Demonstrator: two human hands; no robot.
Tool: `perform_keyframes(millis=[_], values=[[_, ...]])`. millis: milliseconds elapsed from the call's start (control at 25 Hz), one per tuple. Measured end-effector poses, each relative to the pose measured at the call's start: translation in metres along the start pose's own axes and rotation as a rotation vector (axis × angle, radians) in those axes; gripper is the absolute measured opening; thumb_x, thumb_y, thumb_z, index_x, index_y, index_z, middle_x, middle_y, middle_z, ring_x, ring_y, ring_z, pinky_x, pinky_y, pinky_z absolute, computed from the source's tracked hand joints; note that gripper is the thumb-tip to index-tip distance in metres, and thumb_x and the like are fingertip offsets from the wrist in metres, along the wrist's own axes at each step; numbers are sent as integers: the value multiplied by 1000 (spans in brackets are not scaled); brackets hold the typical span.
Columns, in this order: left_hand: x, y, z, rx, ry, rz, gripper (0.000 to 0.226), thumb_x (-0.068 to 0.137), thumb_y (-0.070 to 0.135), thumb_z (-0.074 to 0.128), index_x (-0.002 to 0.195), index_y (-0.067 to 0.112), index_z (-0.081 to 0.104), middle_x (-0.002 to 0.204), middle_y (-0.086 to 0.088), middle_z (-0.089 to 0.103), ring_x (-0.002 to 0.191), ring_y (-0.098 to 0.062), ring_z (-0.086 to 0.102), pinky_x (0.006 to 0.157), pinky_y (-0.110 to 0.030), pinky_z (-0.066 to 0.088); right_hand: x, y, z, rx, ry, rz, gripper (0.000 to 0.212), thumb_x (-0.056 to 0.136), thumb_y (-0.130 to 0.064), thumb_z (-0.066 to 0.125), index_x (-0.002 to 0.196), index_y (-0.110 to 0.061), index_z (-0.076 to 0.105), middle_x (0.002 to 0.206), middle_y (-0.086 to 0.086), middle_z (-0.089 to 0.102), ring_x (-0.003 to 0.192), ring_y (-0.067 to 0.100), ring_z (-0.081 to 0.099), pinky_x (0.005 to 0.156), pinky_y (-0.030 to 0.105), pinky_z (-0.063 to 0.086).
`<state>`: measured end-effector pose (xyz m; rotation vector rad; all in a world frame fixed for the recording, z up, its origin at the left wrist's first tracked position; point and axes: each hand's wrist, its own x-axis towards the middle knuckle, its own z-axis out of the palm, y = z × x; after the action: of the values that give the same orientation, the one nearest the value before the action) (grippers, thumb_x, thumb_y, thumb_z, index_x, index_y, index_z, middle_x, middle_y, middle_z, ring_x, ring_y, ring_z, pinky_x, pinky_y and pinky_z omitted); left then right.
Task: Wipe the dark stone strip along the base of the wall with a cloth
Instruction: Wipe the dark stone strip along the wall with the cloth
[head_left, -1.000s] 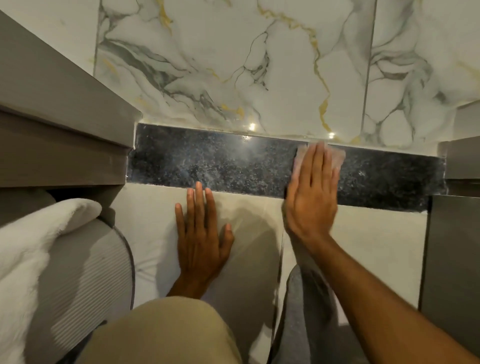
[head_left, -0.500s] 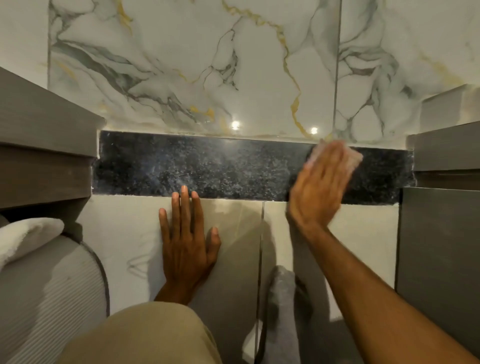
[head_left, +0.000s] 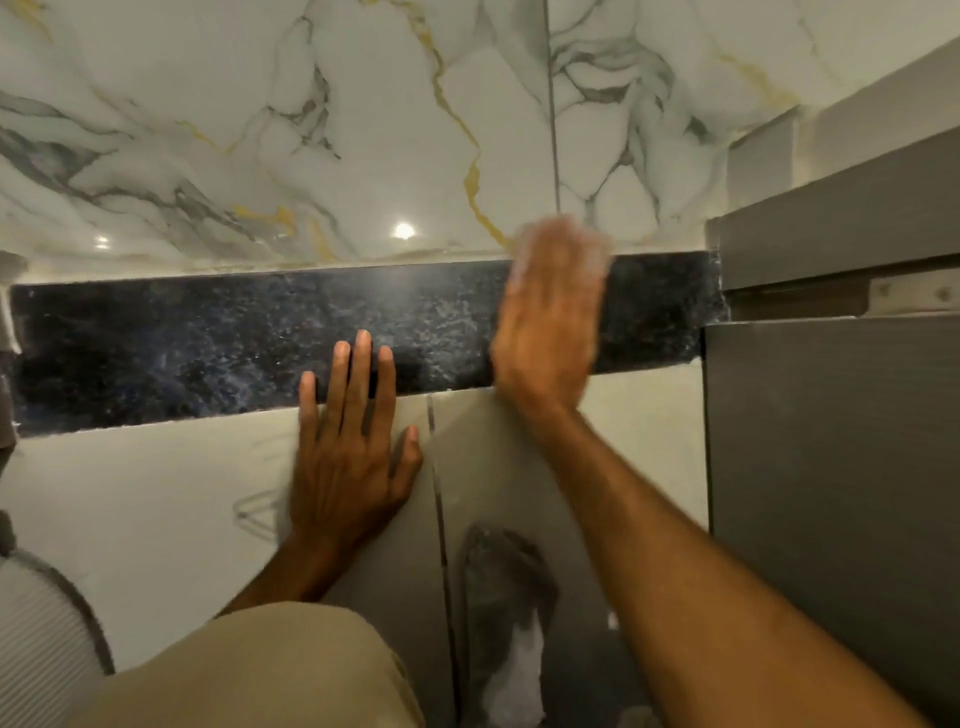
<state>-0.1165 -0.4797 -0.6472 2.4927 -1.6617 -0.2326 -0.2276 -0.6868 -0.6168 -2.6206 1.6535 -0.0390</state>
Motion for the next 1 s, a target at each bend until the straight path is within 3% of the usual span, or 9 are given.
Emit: perform_keyframes(millis=[40, 160, 320, 360, 480, 560, 640, 800, 1000], values=[[0, 1, -1, 1, -9, 3, 82, 109, 47, 34, 176, 6, 9, 185, -20, 4, 173, -36, 2, 140, -56, -2, -28, -11, 0, 60, 2, -60, 61, 118, -16, 28, 176, -2, 15, 185, 23, 17, 174, 37, 16, 142, 57, 23], [0, 2, -9, 23, -22, -3, 81, 110, 49, 30, 175, 3, 13, 183, -25, 12, 171, -41, 13, 138, -60, 4, -86, 14, -18, 129, -112, 17, 62, 118, -25, 33, 177, -11, 19, 186, 13, 20, 175, 27, 16, 143, 52, 21], [4, 4, -10, 5, -24, -12, 82, 109, 47, 34, 175, 4, 14, 183, -25, 14, 170, -41, 15, 140, -55, -2, 13, 73, -17, 29, -53, 378, 64, 121, -33, 21, 178, -6, 8, 188, 14, 9, 176, 30, 10, 143, 53, 19], [4, 3, -9, 13, -23, -12, 82, 109, 48, 34, 175, 4, 13, 183, -25, 14, 171, -41, 15, 140, -54, -4, 20, 73, -14, 5, -36, 395, 64, 121, -34, 19, 177, -5, 8, 188, 15, 10, 176, 31, 11, 142, 53, 20], [3, 1, -11, 9, -31, -14, 81, 109, 48, 34, 175, 4, 15, 183, -25, 15, 170, -41, 15, 140, -56, -1, -54, 38, -9, -21, -42, 384, 61, 122, -30, 13, 177, -3, 12, 187, 16, 12, 176, 32, 11, 142, 52, 22], [4, 3, -14, -6, -35, -13, 81, 109, 48, 34, 174, 3, 18, 182, -25, 16, 170, -41, 17, 139, -59, 5, -88, 29, -17, 61, -31, 397, 61, 121, -31, 19, 176, -5, 19, 186, 14, 19, 175, 31, 17, 142, 52, 26], [4, 3, -14, -6, -33, -12, 81, 109, 48, 34, 174, 3, 19, 183, -25, 16, 170, -41, 17, 139, -59, 5, -47, 41, -17, 166, -53, 420, 64, 120, -34, 24, 177, -7, 14, 187, 12, 15, 175, 30, 13, 143, 52, 20], [3, -1, -5, -3, -16, 9, 82, 110, 50, 32, 176, 5, 12, 184, -23, 12, 172, -38, 11, 140, -54, -4, 36, 65, -11, 105, -24, 450, 66, 120, -36, 21, 177, -6, 8, 188, 15, 8, 176, 32, 6, 144, 54, 12], [3, 1, -13, -28, -20, 8, 80, 110, 48, 34, 174, 3, 20, 182, -25, 17, 170, -41, 19, 137, -63, 13, -85, 15, -26, 314, 13, 519, 66, 119, -32, 37, 177, -8, 17, 186, 12, 21, 174, 31, 19, 142, 52, 24]])
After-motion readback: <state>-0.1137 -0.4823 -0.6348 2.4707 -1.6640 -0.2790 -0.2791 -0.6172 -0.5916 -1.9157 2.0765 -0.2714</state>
